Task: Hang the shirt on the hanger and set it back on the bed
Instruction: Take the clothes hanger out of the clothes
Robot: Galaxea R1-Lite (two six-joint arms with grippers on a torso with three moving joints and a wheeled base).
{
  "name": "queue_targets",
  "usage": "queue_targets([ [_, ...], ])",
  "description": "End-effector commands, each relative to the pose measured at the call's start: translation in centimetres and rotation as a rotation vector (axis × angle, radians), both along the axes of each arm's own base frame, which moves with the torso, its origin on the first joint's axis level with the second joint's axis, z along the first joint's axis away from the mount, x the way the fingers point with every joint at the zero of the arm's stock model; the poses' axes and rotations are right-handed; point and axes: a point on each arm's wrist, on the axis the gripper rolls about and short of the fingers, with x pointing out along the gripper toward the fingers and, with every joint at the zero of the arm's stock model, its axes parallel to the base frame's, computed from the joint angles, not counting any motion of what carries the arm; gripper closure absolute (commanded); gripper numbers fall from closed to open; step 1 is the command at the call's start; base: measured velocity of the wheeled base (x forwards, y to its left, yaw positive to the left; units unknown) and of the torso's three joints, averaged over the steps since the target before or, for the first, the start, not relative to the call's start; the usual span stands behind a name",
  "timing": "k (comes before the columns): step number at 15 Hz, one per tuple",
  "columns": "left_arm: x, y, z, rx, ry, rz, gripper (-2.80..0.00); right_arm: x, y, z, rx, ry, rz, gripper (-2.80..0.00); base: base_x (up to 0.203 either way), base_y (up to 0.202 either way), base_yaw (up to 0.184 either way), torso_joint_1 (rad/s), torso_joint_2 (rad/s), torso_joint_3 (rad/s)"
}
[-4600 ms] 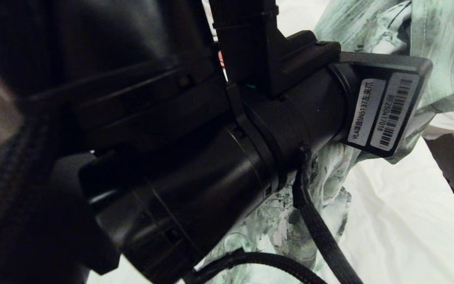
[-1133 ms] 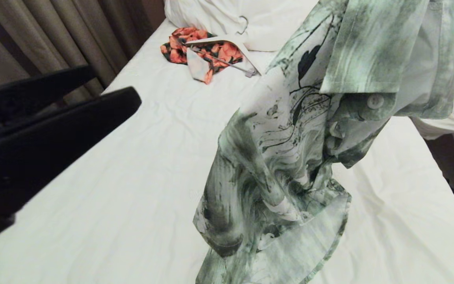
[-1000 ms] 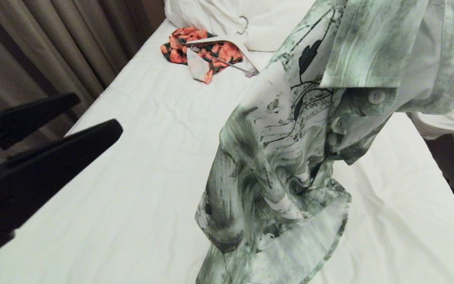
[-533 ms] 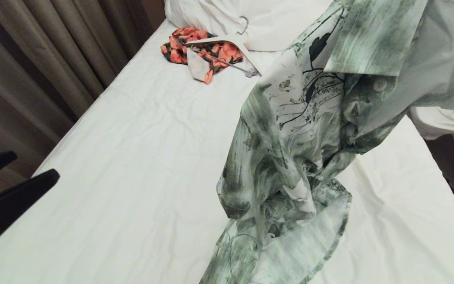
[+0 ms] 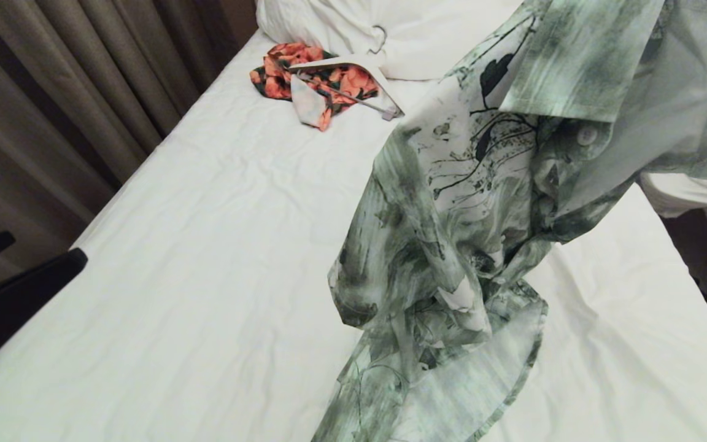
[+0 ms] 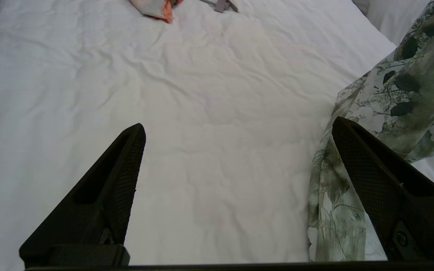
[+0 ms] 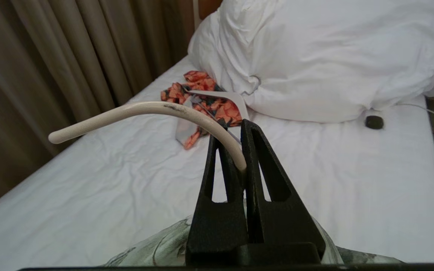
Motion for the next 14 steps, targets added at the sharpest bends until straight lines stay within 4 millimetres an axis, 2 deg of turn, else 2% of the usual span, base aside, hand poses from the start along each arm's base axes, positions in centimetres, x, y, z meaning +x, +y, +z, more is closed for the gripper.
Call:
queue_targets([
  [1,0.3,-0.3,0.4,0.000,0.001,-0.005,-2.80,0.4,0.5,-0.2,0.002,0.009,0.009,0.00,0.000,0.000,0.000,0.000,0.00,0.000],
  [5,1.3,-1.7,1.3,0.011,0.010,-0.055,-2.75,1.0,1.5,-0.5,0.045,0.046,0.049,0.00,0.000,0.000,0.000,0.000,0.00,0.000],
  [6,1.4,-1.8,1.4,0.007,0.004,-0.056,0.00,1.1,1.6,-0.6,0.043,0.047,0.051,0.00,0.000,0.000,0.000,0.000,0.00,0.000],
  [11,1.7,-2.8,1.5,0.001,0.004,-0.119,0.00,1.9,2.3,-1.0,0.032,0.061,0.045,0.00,0.000,0.000,0.000,0.000,0.00,0.000],
  [14,2.4,-4.1,1.4,0.020,0.022,-0.149,0.00,2.5,2.8,-1.3,0.027,0.073,0.046,0.00,0.000,0.000,0.000,0.000,0.00,0.000],
])
